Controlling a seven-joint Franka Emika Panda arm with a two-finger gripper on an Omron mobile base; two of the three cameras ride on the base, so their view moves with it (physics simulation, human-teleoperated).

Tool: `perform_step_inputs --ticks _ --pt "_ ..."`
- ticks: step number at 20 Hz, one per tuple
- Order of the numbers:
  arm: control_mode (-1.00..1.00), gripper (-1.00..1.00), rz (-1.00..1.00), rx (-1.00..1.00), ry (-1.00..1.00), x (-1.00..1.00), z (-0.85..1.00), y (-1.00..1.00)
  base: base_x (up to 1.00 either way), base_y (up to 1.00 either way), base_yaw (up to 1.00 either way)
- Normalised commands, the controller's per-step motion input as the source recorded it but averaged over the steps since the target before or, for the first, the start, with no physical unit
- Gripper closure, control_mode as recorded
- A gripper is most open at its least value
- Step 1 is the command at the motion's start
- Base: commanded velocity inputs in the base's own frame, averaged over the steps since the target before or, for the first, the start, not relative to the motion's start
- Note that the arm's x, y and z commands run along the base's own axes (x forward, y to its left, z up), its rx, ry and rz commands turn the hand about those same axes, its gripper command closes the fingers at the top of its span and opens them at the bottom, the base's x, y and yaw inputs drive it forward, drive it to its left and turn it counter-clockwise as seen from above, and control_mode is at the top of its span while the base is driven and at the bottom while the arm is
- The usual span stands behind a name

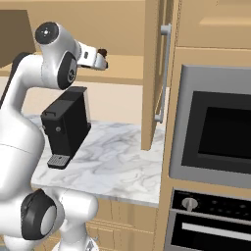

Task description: Retrieve the shaker from the cabinet and place it next the steak on a plate on the dining table.

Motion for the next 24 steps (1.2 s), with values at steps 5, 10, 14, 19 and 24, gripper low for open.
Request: perform_step_inputs --ticks 5,10,14,19,24 --pt "-1.00 -1.00 0.00 0.01 0.00 0.24 0.04 -0.05 0.00 0.00 0.00" --pt "-1.00 -1.00 0.00 0.00 0.00 0.19 0.20 0.00 0.00 0.00 0.00" --pt "-1.00 -1.00 0.00 0.00 0.00 0.18 0.21 0.00 0.00 0.00 0.00" --pt "-1.00 -1.00 0.00 0.00 0.00 0.17 0.03 0.00 0.00 0.00 0.00" --pt "-1.00 -1.00 0.00 0.00 0.00 0.28 0.00 0.00 0.00 0.00 0.00"
